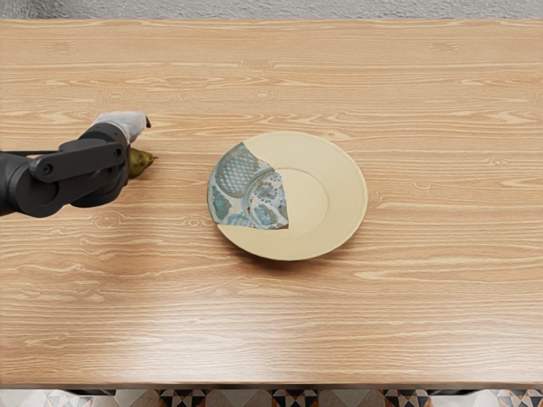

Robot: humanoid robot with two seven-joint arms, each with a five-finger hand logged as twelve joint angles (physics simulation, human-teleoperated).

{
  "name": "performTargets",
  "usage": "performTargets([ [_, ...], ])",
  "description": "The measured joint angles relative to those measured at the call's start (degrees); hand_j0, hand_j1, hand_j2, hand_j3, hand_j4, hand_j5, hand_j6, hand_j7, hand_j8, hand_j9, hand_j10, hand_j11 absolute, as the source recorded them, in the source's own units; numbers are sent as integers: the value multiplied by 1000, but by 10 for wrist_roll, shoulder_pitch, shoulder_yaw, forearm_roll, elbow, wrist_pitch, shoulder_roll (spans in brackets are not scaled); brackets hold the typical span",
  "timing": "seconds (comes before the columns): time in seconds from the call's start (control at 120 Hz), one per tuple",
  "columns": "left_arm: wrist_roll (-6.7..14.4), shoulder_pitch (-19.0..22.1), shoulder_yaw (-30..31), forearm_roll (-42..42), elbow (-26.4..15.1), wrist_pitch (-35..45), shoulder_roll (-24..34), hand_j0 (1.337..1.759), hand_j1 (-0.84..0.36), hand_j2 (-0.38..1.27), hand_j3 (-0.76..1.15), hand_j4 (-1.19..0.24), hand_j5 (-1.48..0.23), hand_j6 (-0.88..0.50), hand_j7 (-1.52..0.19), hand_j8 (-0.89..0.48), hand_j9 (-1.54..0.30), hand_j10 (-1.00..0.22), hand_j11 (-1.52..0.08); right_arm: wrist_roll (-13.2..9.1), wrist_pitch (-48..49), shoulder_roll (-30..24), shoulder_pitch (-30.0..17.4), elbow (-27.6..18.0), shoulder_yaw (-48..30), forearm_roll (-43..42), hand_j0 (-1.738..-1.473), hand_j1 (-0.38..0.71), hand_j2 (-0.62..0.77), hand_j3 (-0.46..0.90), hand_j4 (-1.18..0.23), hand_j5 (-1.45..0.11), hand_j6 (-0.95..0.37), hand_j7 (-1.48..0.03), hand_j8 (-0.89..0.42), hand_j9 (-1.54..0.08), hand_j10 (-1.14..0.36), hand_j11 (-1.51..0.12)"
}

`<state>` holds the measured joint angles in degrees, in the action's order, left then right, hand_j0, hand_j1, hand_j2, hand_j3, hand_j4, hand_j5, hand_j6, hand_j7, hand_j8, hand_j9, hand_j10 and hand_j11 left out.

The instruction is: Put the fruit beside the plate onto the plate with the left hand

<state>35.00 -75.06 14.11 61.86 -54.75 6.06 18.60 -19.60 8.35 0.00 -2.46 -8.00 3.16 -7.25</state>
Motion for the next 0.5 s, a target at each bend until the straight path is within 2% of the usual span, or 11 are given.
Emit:
performTargets([
  [0.5,0,16,3,0,16,-1,0,1658,42,54,0,-261,-335,-262,-335,-261,-334,-260,-334,0,0,0,0,0,0,0,-1658,-349,0,0,0,0,0,0,0,0,0,0],
])
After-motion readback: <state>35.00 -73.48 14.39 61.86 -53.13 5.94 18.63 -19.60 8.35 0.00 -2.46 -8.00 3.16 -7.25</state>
